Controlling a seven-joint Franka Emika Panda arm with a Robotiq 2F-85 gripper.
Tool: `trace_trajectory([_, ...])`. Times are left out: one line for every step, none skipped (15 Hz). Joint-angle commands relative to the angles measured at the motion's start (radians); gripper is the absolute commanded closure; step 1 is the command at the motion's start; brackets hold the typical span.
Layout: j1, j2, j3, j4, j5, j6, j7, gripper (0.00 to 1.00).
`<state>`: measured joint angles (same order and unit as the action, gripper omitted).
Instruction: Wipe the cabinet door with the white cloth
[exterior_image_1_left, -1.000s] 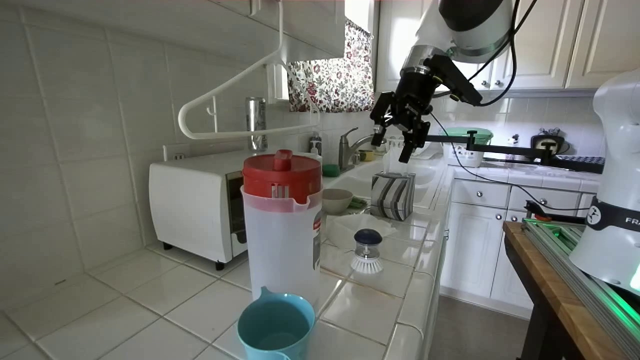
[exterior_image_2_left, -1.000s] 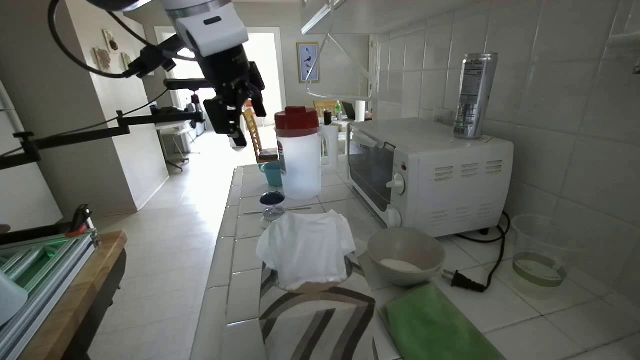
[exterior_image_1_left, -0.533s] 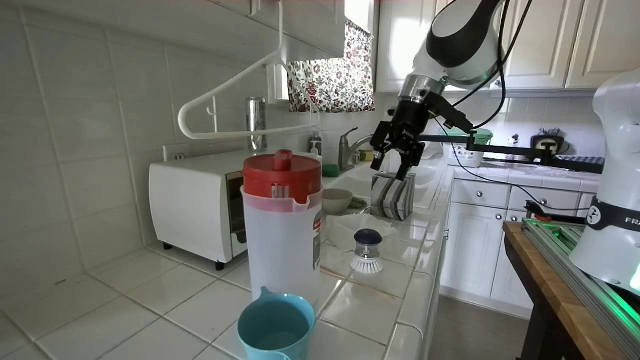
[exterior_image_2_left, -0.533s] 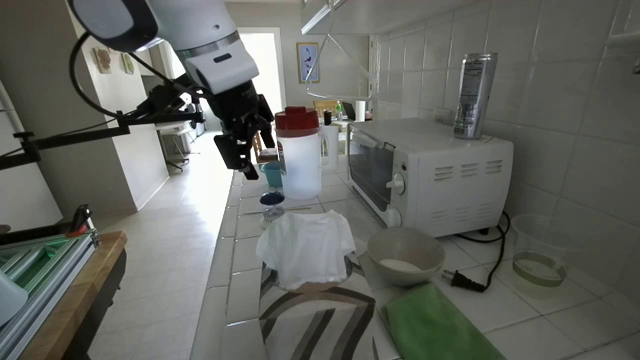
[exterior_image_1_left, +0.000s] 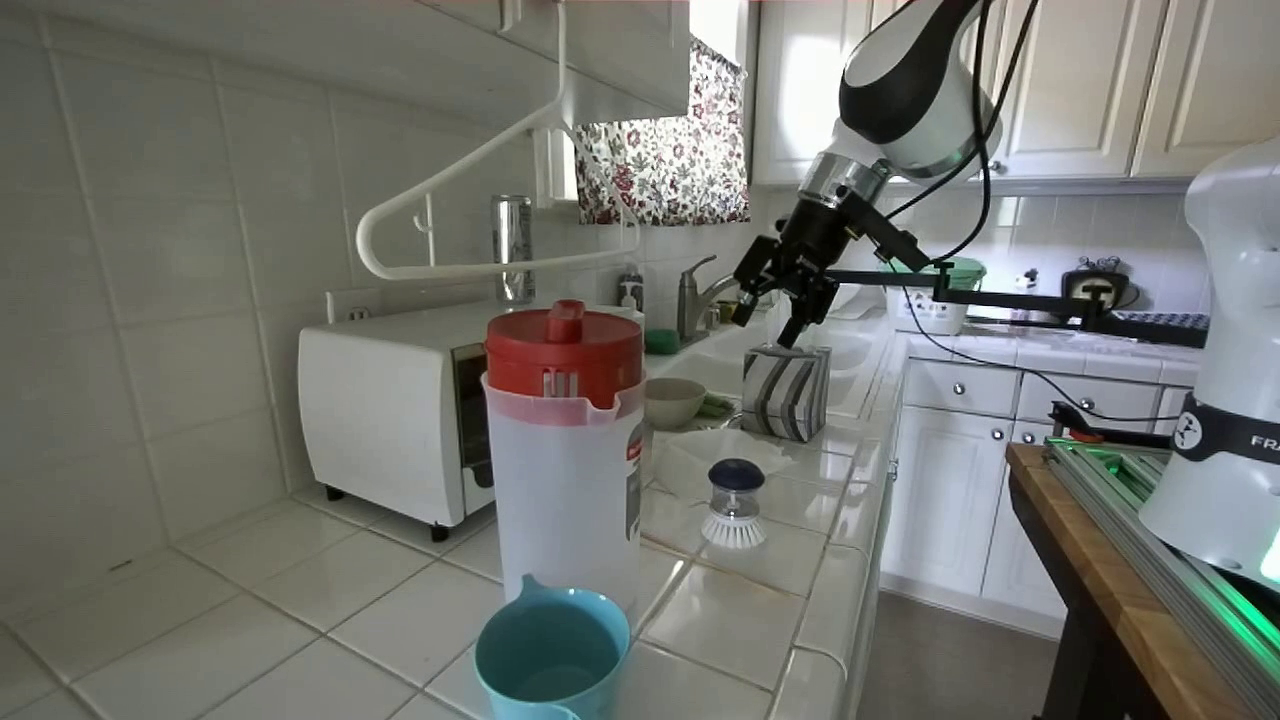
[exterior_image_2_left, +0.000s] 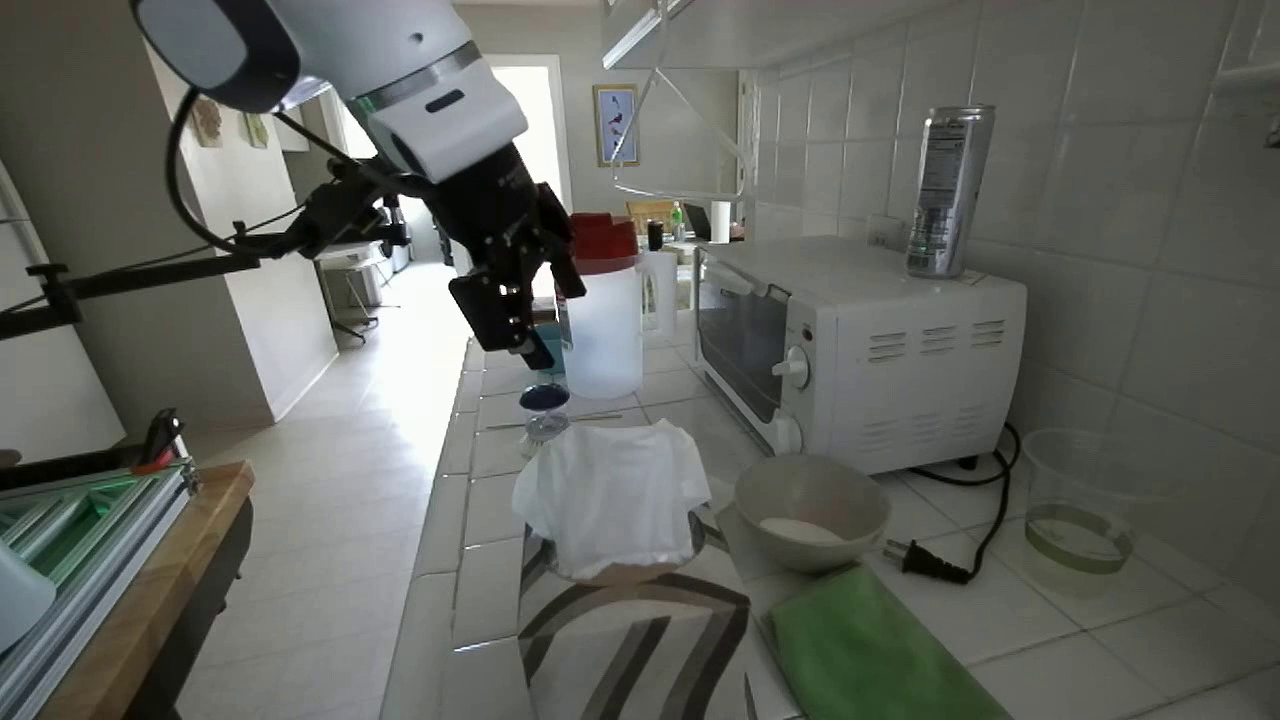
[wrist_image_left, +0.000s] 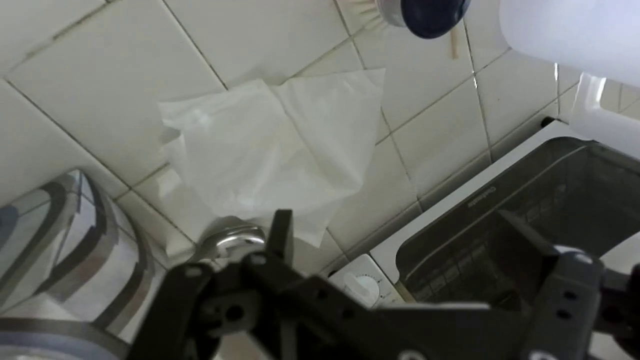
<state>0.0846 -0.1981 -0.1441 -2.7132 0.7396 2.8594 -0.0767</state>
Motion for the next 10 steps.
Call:
trace_trajectory([0.001, 0.001, 0.0, 0.001, 0.0, 0.001, 0.0, 0.0])
trace_trajectory([0.012, -0.002, 0.004, -0.004, -0.018, 0.008, -0.047, 0.0])
trace_trajectory([-0.017, 0.053, 0.029, -0.003, -0.108, 0.044, 0.0, 0.0])
trace_trajectory([-0.016, 0.092, 0.018, 0.01, -0.129, 0.012, -0.015, 0.0])
trace_trajectory([-0.016, 0.131, 0.011, 0.013, -0.16, 0.021, -0.026, 0.0])
trace_trajectory([-0.011, 0.161, 0.003, 0.018, -0.171, 0.02, -0.04, 0.0])
trace_trajectory([-0.009, 0.193, -0.002, 0.023, -0.177, 0.024, -0.051, 0.0])
trace_trajectory([-0.01, 0.221, -0.002, 0.028, -0.198, 0.025, -0.048, 0.0])
trace_trajectory([-0.01, 0.249, -0.002, 0.036, -0.219, 0.032, -0.044, 0.0])
trace_trajectory([-0.01, 0.265, -0.002, 0.04, -0.244, 0.037, -0.039, 0.0])
